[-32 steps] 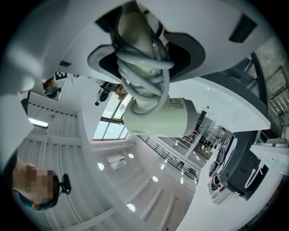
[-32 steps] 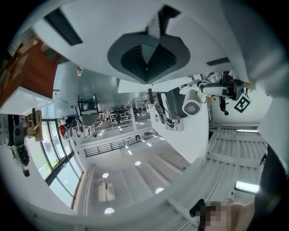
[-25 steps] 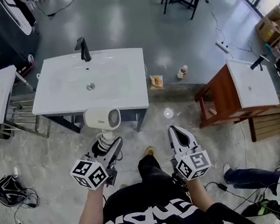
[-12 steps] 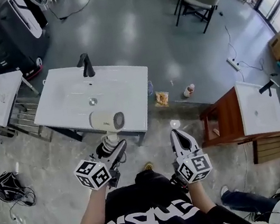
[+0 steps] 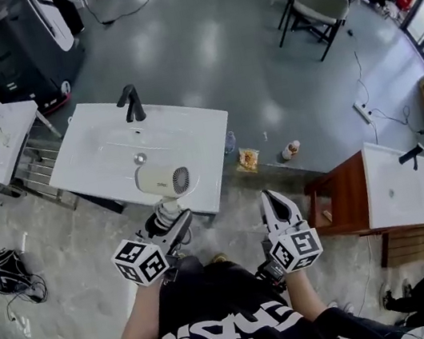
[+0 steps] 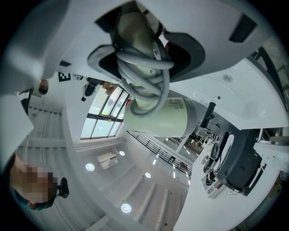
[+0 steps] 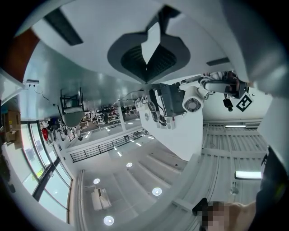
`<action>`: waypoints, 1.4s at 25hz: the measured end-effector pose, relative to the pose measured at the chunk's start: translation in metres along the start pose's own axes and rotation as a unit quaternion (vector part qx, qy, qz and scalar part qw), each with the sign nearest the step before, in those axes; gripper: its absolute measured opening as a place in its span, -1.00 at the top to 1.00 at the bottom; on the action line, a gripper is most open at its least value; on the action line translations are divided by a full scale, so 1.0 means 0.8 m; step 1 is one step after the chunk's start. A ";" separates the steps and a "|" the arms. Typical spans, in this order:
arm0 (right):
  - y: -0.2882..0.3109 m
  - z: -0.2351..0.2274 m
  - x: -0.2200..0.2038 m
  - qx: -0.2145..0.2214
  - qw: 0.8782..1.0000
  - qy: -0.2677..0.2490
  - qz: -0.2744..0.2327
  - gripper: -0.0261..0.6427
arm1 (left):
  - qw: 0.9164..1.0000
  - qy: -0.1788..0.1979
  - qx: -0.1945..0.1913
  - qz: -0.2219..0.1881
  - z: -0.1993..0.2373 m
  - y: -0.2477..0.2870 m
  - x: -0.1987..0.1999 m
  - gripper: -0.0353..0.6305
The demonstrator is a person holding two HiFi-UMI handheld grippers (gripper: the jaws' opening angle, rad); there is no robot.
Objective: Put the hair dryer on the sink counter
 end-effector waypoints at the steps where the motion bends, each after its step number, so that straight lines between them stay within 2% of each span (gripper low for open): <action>1: 0.004 -0.002 0.000 0.000 1.000 0.000 0.001 0.88 | 1.000 0.004 0.001 0.002 0.002 0.004 0.003 0.03; 13: 0.067 -0.008 0.015 -0.032 0.999 0.012 0.005 0.88 | 0.998 0.042 -0.026 0.039 0.043 0.073 0.059 0.03; 22: 0.126 -0.010 0.024 -0.058 0.998 0.015 -0.001 0.88 | 0.995 0.056 -0.051 0.065 0.079 0.127 0.096 0.03; 35: 0.157 -0.026 0.039 -0.078 0.997 0.002 0.007 0.88 | 0.993 0.051 -0.065 0.084 0.098 0.174 0.119 0.03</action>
Point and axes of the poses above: the fingertips, and each gripper's own axes: y forward along the fingers, z to its left, x out of its top, the point moved 6 cm from there along -y, backward along the fingers, and after that the axes turned 9 degrees about -y, right-handed, at the moved point
